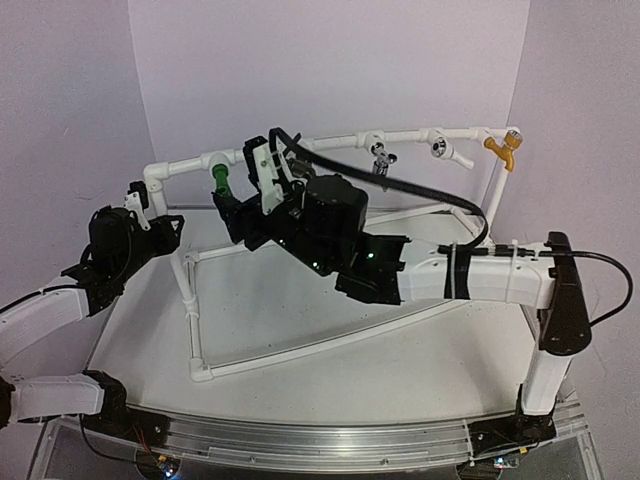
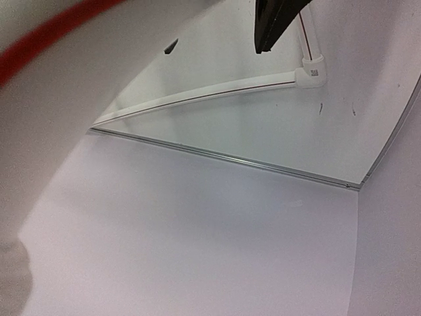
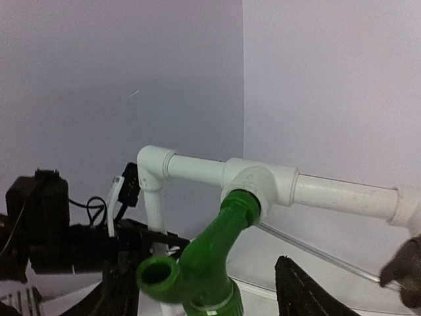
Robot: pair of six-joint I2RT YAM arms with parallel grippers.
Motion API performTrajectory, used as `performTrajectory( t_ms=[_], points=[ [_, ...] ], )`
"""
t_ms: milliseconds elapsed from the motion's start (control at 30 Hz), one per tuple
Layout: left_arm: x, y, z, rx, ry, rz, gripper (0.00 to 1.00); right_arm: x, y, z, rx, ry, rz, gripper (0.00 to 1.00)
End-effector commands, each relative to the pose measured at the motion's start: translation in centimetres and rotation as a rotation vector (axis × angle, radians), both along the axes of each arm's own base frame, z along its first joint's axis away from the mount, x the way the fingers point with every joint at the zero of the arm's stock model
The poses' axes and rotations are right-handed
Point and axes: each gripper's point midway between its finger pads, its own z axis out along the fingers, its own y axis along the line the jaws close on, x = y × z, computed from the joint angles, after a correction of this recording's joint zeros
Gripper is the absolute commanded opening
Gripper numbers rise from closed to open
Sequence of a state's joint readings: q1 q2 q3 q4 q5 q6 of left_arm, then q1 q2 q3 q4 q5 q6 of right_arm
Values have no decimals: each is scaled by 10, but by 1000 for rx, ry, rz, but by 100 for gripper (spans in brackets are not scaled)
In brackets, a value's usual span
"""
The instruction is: Install the water faucets
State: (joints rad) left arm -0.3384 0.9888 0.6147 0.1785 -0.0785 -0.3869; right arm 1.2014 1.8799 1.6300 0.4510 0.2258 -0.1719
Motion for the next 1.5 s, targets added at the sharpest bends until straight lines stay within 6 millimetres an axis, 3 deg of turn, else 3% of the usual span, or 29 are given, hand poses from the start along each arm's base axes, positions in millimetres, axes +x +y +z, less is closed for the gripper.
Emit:
performTrajectory(
  t_ms=[0,233,433,567,900,1000,1167,1467],
  points=[
    [-11,-35,-16,-189,142,-128,0,-32,-21,27,-319,-329,79,78],
    [-12,-34,-16,-190,139,-129,0,-48,-23,10,-722,-734,106,87],
    [-12,-34,-14,-192,132,-129,0,-23,-17,-7,-1127,-1108,-69,89],
    [-13,-33,-14,-190,131,-127,0,-11,-7,3,-1228,-1285,-200,89],
    [-15,-33,-13,-192,127,-128,0,-7,25,12,-1388,-1690,-391,89],
    [-15,-33,-12,-193,123,-129,0,-7,32,12,-1401,-1747,-398,89],
    [-16,-32,-12,-195,123,-128,0,15,33,13,-1462,-1753,-432,88],
    [-15,-33,-13,-194,127,-127,0,38,35,12,-1449,-1645,-430,82]
  ],
)
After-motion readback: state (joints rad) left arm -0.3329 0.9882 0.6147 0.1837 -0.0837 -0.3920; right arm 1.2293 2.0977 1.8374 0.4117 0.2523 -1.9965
